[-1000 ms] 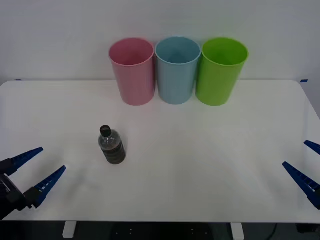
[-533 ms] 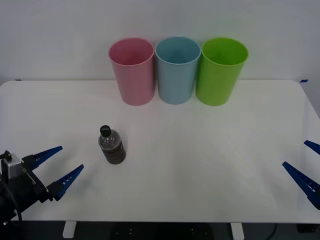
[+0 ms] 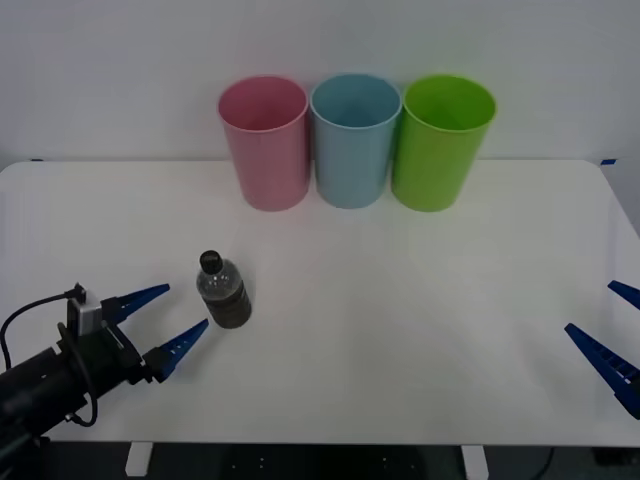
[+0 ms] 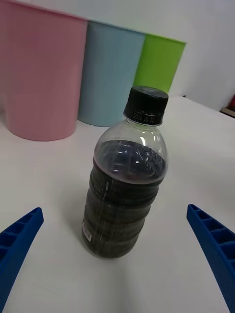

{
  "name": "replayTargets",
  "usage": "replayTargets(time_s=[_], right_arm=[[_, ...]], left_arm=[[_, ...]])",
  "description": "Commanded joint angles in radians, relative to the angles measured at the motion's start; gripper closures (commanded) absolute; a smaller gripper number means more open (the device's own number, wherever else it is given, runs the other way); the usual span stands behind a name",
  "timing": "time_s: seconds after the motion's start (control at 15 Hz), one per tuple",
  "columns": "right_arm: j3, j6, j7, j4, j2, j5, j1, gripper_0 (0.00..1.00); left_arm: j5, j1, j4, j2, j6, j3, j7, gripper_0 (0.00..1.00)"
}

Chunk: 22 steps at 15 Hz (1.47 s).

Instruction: Grasp the object on the table and drop it into the matching bin: aluminum can to the light blue bin, PET bottle to the pink bin.

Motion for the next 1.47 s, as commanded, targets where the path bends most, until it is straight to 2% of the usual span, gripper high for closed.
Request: replayTargets(time_s=[0.07,0.33,0.87,1.4,1.47], right_arm=[[0.0,0.0,0.0,0.0,0.0,0.0,0.0,0.0],[0.0,0.0,0.0,0.0,0.0,0.0,0.0,0.0],[0.0,0.0,0.0,0.0,0.0,0.0,0.0,0.0],[0.0,0.0,0.0,0.0,0.0,0.0,0.0,0.0],[0.0,0.0,0.0,0.0,0.0,0.0,0.0,0.0]], left_arm=[[-0.018,-0.057,0.065,0.001,0.0,-0.017,-0.029,0.0],[-0.028,-0.103,0.123,0.0,0.005,-0.037,-0.084,0.0],[-0.097,-0.175,0.174,-0.062,0.035,-0.04,-0.107,0.0],[-0.103,-0.225,0.243,-0.072,0.035,-0.059,-0.134,0.0],[-0.103,-0.225,0.243,-0.075,0.035,-0.057,-0.137,0.33]])
